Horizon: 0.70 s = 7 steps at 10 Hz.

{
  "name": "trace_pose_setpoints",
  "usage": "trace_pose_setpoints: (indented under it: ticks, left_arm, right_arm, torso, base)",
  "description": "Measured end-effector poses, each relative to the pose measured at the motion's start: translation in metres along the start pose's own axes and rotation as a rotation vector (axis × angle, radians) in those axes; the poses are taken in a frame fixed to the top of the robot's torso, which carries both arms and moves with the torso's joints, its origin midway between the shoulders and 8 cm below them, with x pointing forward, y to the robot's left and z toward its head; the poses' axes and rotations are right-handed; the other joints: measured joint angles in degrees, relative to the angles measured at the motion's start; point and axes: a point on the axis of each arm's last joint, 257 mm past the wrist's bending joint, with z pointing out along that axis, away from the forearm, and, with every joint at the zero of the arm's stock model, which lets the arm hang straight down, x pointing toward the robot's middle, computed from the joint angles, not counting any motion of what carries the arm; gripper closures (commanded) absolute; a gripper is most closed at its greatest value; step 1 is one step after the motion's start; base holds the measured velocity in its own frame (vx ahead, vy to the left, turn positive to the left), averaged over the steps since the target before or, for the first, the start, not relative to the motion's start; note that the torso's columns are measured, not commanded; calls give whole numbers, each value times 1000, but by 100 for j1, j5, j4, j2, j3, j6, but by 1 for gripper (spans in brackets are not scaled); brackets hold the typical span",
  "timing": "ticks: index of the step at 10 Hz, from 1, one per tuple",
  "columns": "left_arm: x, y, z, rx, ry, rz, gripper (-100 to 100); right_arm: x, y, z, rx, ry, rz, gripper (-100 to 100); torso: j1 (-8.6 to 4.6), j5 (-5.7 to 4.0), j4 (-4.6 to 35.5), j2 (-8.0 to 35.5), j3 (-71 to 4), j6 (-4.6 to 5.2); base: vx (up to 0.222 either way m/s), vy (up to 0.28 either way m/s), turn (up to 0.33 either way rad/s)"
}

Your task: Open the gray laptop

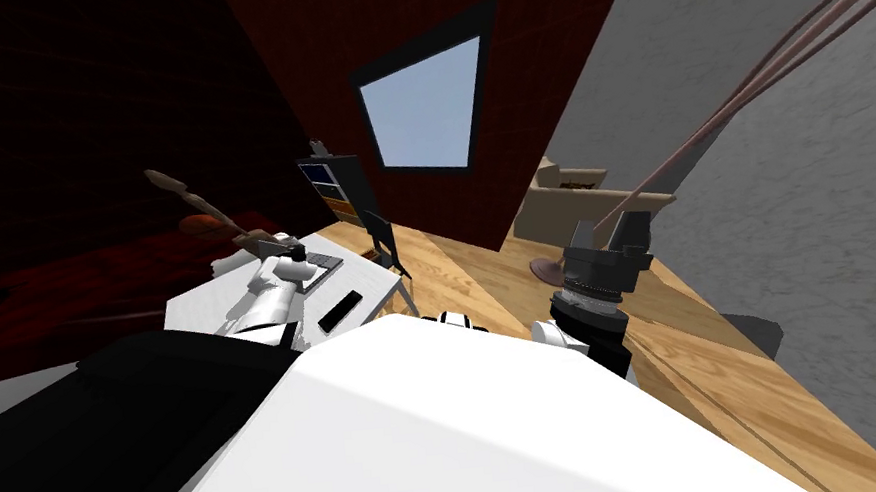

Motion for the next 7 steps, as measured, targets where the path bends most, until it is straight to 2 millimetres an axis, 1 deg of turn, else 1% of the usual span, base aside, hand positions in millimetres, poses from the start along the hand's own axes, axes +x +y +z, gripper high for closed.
trace_pose_setpoints:
  ticks: [1, 3, 5, 6, 7]
  left_arm:
    - [0, 3, 0, -9, 3, 30, 100]
    - [3, 20, 4, -54, 20, 99, 100]
    - [6, 35, 3, -92, 37, 164, 100]
    - [6, 36, 3, -96, 38, 170, 100]
    - [10, 46, 4, -112, 47, 208, 100]
  right_arm:
    - [0, 0, 0, 0, 0, 0, 0]
    - [0, 0, 0, 0, 0, 0, 0]
    - [0, 0, 0, 0, 0, 0, 0]
    - [0, 0, 0, 0, 0, 0, 0]
    - [0, 0, 0, 0, 0, 0, 0]
  torso:
    - [19, 19, -12, -23, -11, -13]
    - [39, 32, -22, -50, -28, 11]
    - [38, 37, -23, -49, -26, 20]
    - [30, 24, -15, -33, -19, 10]
    - [31, 29, -18, -42, -21, 5]
  base:
    - [64, -4, -74]
    - [66, -8, -72]
    - [39, -7, -52]
    - [80, 2, -84]
    - [112, 1, -67]
